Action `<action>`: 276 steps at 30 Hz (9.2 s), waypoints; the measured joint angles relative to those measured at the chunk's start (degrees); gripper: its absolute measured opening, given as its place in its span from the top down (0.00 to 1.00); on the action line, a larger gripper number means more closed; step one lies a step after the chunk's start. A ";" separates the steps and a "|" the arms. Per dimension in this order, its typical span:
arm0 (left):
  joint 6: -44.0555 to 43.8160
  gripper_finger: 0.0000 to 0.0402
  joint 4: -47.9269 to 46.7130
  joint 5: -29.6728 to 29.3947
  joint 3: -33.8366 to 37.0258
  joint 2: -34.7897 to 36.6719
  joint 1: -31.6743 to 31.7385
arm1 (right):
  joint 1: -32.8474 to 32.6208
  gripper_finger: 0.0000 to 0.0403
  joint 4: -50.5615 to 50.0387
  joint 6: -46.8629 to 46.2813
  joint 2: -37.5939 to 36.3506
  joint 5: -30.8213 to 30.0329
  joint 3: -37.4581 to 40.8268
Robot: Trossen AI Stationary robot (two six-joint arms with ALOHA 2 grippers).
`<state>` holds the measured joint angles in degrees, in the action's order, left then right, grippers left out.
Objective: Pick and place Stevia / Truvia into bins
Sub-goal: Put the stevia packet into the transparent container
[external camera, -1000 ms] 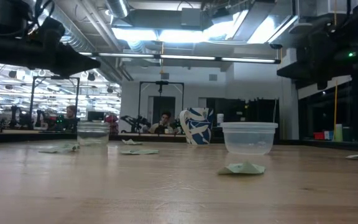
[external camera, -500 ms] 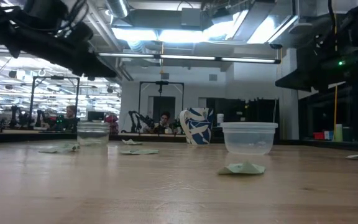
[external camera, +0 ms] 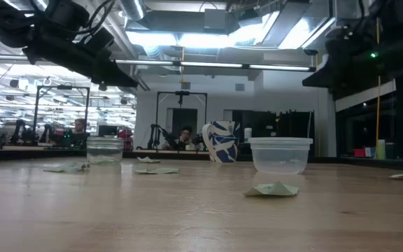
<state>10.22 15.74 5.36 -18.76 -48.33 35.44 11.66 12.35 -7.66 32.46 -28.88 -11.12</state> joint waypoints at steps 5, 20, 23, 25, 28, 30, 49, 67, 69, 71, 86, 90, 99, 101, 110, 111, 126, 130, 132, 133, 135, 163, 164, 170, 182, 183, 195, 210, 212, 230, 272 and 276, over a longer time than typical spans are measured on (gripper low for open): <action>0.01 0.98 1.37 -0.33 -0.02 -0.72 0.77 | 3.10 0.99 -6.38 -6.46 5.96 -0.16 -6.39; 0.02 0.98 3.44 -0.26 -0.02 -0.79 0.66 | 6.24 0.99 -34.69 -34.77 27.91 -1.34 -26.56; 0.04 0.98 3.43 -0.26 -0.02 -0.79 0.67 | 6.87 1.00 -36.50 -35.56 31.53 -1.47 -29.00; 0.04 0.98 3.44 -0.27 -0.02 -0.79 0.68 | 7.75 1.00 -37.90 -35.61 33.42 -1.52 -30.28; 0.04 0.98 3.80 -0.51 -0.02 -0.79 0.67 | 9.95 0.99 -39.35 -35.58 35.85 -1.53 -31.92; 0.04 0.98 3.92 -0.57 -0.02 -0.77 0.68 | 11.67 0.99 -38.99 -35.60 37.08 -1.61 -32.52; 0.04 0.99 5.44 -0.76 -0.02 -0.77 0.68 | 18.30 0.95 -32.43 -24.25 43.30 -1.58 -32.74; 0.04 0.98 7.07 -0.81 -0.02 -0.74 0.68 | 21.99 0.72 -32.71 -31.89 50.69 1.46 -32.74; 0.04 0.98 7.07 -0.81 -0.02 -0.74 0.67 | 21.99 0.67 -32.69 -33.40 51.52 1.55 -32.74; 0.04 0.98 7.07 -0.81 -0.02 -0.74 0.68 | 22.17 0.64 -32.66 -34.55 52.26 1.55 -32.74; 0.04 0.98 7.04 -0.78 -0.02 -0.74 0.68 | 24.18 0.58 -26.08 -40.07 59.57 1.46 -32.73; 0.04 0.98 7.04 -0.78 -0.02 -0.74 0.66 | 24.39 0.58 -24.75 -40.11 61.92 1.47 -32.71; 0.04 0.98 7.03 -0.76 -0.02 -0.74 0.66 | 25.51 0.58 -24.52 -42.88 65.59 1.35 -32.71; 0.04 0.98 7.04 -0.76 -0.02 -0.74 0.68 | 25.71 0.58 -24.52 -42.88 66.11 1.38 -32.71; 0.04 0.98 7.05 -0.76 -0.02 -0.74 0.67 | 25.66 0.58 -24.21 -42.63 66.70 0.29 -32.78; 0.04 0.98 7.07 -0.76 -0.02 -0.74 0.68 | 25.64 0.58 -24.18 -42.57 66.75 -0.01 -32.78; 0.04 0.98 7.08 -0.76 -0.02 -0.74 0.67 | 25.75 0.58 -23.24 -42.33 66.89 -1.49 -32.69; 0.04 0.98 7.09 -0.76 -0.02 -0.74 0.68 | 25.75 0.58 -23.23 -41.56 66.89 -1.49 -32.69; 0.04 0.98 7.09 -0.76 -0.02 -0.74 0.68 | 25.75 0.59 -23.22 -41.57 66.89 -1.46 -32.69; 0.04 0.98 7.09 -0.76 -0.02 -0.74 0.67 | 25.75 0.59 -23.24 -41.57 66.89 -1.46 -32.69; 0.03 0.98 7.09 -0.76 -0.02 -0.74 0.67 | 25.75 0.61 -23.24 -41.56 66.89 -1.46 -32.69; 0.03 0.98 7.09 -0.78 -0.02 -0.74 0.67 | 23.01 1.00 -23.42 -33.24 66.32 1.51 -32.69; 0.02 0.98 7.09 -0.78 -0.02 -0.74 0.68 | 22.60 1.00 -23.57 -32.55 65.81 2.72 -32.69; 0.02 0.98 7.10 -0.78 -0.02 -0.76 0.68 | 20.03 1.00 -24.03 -27.78 59.18 6.29 -32.67; 0.02 0.98 7.18 -0.78 -0.02 -0.77 0.67 | 16.05 1.00 -27.02 -14.33 42.16 11.85 -32.67; 0.02 0.98 7.20 -0.78 -0.02 -0.77 0.68 | 16.05 1.00 -28.11 -13.70 40.71 13.11 -32.67; -0.48 0.99 7.22 -0.61 0.00 -0.74 0.55 | 11.42 1.00 -35.05 -2.53 30.62 15.50 -32.67; -2.58 0.99 7.40 7.09 0.00 -0.74 0.55 | -2.94 1.00 -9.90 -3.00 26.76 15.49 -16.52; -2.58 0.99 8.02 8.67 0.00 -0.74 0.48 | -4.94 1.00 -7.91 -0.96 25.26 15.49 -14.92; -2.38 0.99 8.99 11.03 0.00 -0.74 -4.62 | -13.34 1.00 7.28 9.51 22.58 15.50 -9.76; -7.90 0.98 9.62 9.48 0.00 -0.72 -5.07 | -13.55 1.00 -26.31 3.41 30.26 20.13 -25.42; -8.04 0.98 9.62 9.55 0.00 -0.72 -5.07 | -13.55 1.00 -34.37 3.41 33.67 20.09 -30.34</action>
<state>2.17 25.36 14.92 -18.76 -49.06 30.37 -1.89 -22.03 -4.25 66.13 -8.80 -41.46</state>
